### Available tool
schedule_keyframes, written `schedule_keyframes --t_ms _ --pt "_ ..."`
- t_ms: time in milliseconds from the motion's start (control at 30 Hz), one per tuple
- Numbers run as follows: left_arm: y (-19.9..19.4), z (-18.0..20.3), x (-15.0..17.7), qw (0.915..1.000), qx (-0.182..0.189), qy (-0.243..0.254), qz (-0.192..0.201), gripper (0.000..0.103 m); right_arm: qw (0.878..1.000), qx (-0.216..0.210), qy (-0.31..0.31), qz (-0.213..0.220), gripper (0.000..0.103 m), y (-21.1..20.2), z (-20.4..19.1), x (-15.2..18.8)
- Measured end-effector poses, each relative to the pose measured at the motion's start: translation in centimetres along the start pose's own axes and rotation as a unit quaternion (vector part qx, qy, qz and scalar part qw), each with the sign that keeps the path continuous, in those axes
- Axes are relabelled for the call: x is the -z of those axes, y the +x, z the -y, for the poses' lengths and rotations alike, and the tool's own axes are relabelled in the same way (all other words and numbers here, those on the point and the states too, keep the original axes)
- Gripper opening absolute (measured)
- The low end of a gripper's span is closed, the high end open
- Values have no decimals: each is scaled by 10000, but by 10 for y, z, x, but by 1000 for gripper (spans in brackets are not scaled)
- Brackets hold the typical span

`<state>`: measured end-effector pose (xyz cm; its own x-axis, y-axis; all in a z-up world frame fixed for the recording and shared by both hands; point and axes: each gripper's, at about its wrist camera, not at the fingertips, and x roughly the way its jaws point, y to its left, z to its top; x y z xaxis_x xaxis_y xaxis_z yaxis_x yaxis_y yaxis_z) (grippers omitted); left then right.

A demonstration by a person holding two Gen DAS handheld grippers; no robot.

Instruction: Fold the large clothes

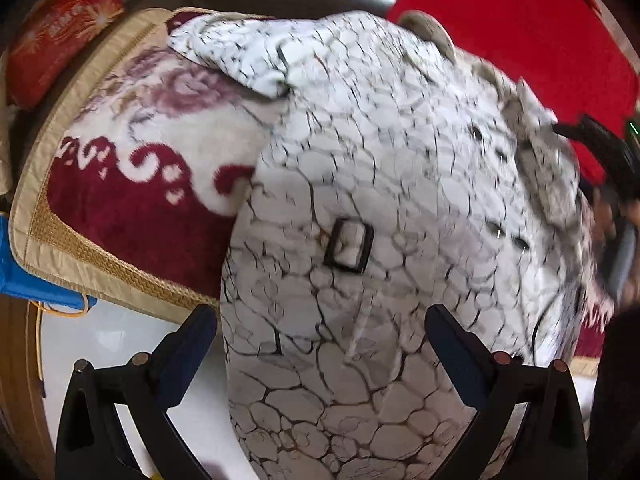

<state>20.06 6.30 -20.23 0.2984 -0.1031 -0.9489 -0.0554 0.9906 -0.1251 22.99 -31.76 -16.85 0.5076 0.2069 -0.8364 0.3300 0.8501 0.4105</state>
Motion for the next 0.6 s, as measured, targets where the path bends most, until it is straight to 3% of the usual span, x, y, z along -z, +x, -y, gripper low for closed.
schedule_keyframes --t_ms 33,67,167,267,400,433,500,533,600 --pt "2 0 4 9999 23 74 -76 103 9999 9 70 -139 43 10 0 1" --pt "2 -1 8 9998 12 117 -127 103 9996 19 64 -283 17 20 -6 2" --pt "-5 -9 13 9997 147 160 -134 103 9991 -110 -382 -159 10 23 -38 13" --pt "-32 -26 8 9985 338 -113 420 103 9922 -622 -1077 -53 10 8 -85 33" --pt "-64 -33 -9 9928 -44 -174 1188 103 9665 -1464 -2042 -526 16 -1 -139 79" --pt "-66 -32 -13 9915 -113 -152 1291 103 9617 -1506 -2177 -706 22 1 -141 88" --pt "-61 -30 -25 9915 -196 -73 1283 103 9549 -1540 -2273 -1127 54 15 -135 103" --pt "-55 -26 -30 9921 -186 -6 1240 103 9579 -1530 -2091 -1237 71 20 -124 104" --pt "-43 -18 -42 9924 -213 69 1214 103 9700 -1640 -1366 -1162 71 20 -88 101"
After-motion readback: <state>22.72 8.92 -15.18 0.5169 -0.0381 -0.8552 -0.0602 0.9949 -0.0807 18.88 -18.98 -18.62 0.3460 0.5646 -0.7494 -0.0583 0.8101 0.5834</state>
